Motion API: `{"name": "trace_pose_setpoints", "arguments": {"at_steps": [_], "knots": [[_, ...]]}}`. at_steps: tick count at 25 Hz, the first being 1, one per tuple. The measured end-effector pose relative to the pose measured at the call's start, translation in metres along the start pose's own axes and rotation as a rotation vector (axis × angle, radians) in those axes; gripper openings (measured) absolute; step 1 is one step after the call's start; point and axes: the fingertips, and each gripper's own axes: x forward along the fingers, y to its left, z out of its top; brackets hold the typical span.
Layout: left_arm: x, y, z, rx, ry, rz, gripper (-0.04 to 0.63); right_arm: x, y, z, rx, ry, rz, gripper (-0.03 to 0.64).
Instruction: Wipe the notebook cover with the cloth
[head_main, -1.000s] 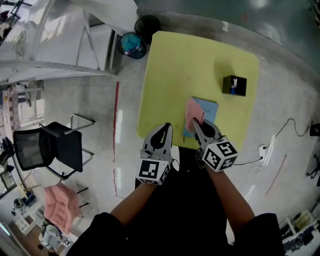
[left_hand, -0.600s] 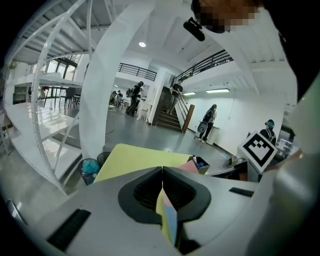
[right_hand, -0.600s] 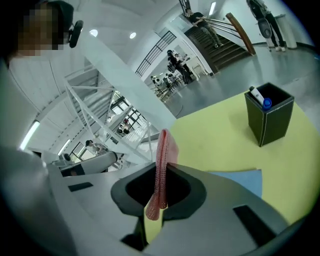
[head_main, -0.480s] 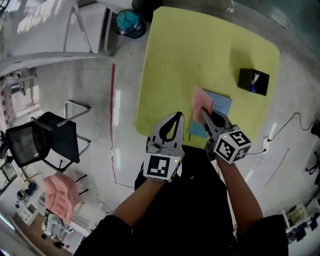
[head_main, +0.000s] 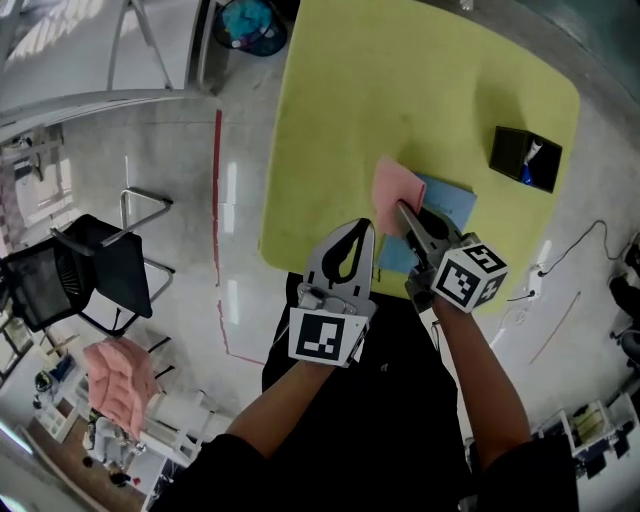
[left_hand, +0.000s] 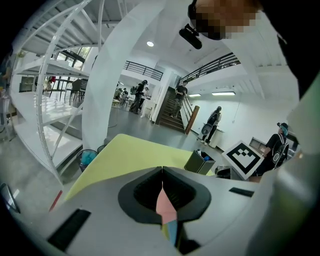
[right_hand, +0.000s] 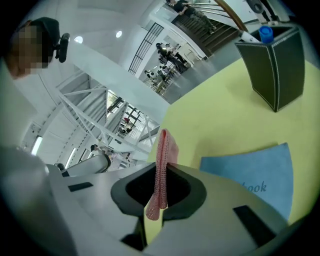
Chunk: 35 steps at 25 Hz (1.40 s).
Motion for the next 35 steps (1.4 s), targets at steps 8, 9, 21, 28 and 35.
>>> {"name": "trace_pose_setpoints", "arguments": {"at_steps": [8, 9, 21, 28, 35], "knots": [[0.001, 0.004, -0.033, -0.023, 0.049, -0.002, 0.017, 0.015, -0.042, -0.008, 0.054, 0.009, -0.020, 0.041], [0.002, 0.003, -0.036, -0.023, 0.055, -0.003, 0.017, 0.017, -0.045, -0.009, 0.052, 0.012, -0.028, 0.041], [0.005, -0.009, -0.035, -0.023, 0.059, -0.058, 0.017, 0.024, -0.067, -0.015, 0.065, 0.070, -0.079, 0.041], [0.007, -0.005, -0.039, -0.029, 0.073, -0.053, 0.017, 0.020, -0.077, -0.017, 0.092, 0.074, -0.148, 0.041], [0.012, -0.006, -0.047, -0.031, 0.094, -0.056, 0.017, 0.013, -0.086, -0.016, 0.126, 0.080, -0.156, 0.041]]}}
